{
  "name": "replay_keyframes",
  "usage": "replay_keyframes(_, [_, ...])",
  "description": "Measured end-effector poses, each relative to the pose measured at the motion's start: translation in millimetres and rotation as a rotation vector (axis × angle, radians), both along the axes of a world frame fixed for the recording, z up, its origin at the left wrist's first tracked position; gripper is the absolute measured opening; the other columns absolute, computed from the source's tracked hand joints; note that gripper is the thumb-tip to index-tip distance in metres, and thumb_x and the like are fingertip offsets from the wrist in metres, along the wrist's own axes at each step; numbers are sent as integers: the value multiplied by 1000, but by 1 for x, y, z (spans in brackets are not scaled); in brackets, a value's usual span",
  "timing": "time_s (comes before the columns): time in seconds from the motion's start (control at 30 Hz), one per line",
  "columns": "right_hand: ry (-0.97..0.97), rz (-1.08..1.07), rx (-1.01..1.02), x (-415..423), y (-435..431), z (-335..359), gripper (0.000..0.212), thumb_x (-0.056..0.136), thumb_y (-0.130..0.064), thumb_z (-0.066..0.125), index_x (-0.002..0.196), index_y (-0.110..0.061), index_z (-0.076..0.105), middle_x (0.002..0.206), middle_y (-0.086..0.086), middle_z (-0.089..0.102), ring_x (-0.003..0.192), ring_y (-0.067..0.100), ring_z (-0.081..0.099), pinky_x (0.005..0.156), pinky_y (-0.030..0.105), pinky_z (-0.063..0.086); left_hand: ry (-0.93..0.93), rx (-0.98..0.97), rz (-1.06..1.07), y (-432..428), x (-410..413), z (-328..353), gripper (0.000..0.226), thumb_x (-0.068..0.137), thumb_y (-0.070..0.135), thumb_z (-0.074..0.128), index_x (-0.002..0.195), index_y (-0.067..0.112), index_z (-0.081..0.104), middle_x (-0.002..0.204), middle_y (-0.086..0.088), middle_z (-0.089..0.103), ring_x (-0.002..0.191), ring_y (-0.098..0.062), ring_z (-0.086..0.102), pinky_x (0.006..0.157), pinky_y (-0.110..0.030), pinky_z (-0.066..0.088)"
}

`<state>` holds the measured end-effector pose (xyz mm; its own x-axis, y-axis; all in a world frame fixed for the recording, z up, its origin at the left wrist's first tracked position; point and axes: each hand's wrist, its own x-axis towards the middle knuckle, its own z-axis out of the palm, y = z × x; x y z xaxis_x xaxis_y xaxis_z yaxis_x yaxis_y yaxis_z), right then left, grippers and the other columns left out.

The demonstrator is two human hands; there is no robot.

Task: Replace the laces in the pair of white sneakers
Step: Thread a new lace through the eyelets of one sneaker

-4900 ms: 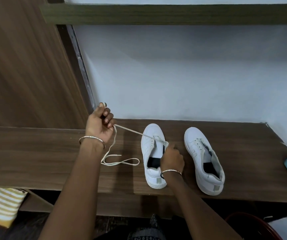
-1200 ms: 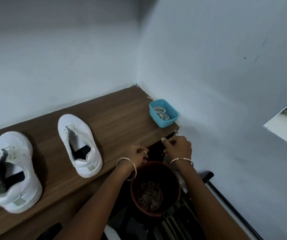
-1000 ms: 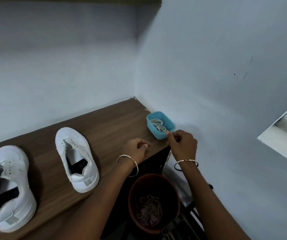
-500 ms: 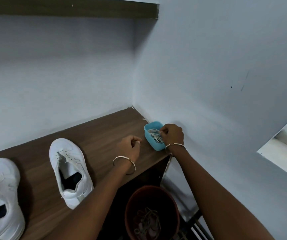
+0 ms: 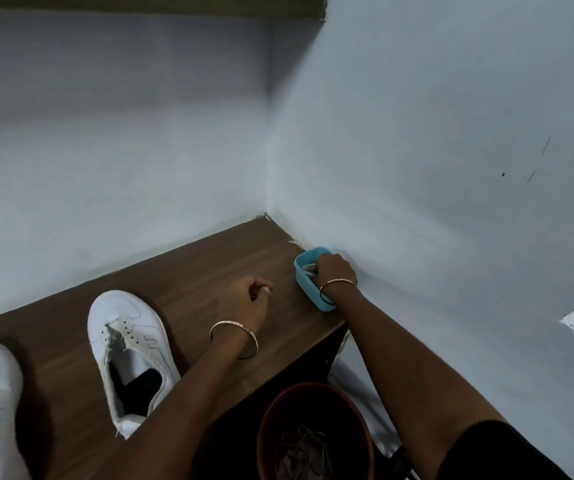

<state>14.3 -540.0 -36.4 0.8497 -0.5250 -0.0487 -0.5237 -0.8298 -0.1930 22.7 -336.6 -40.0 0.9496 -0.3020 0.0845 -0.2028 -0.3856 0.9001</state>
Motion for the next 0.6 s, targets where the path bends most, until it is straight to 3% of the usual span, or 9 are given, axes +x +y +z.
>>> replay_keyframes(0.33, [-74,-63,-2,2,-1,-5,26,102,-26,49,119,-12,63,121,11,64,109,29,63,87,36,51,26,-18,-1,6,0,3,26,89,11,63,77,34,68,81,3,71,79,-18,68,82,-42,57])
replay_keyframes(0.5, [-335,-141,171,-8,-7,7,27,86,-45,70,96,-20,75,96,6,71,90,28,65,68,30,46,49,-53,42,11,-2,13,28,89,9,63,74,32,69,77,3,71,77,-20,69,80,-44,58])
replay_keyframes(0.6, [-313,-117,248,-13,-8,11,25,86,-44,71,90,-18,73,93,6,70,89,29,64,65,29,40,71,-80,43,14,-6,20,31,89,7,62,72,32,68,74,3,71,77,-24,70,79,-47,58])
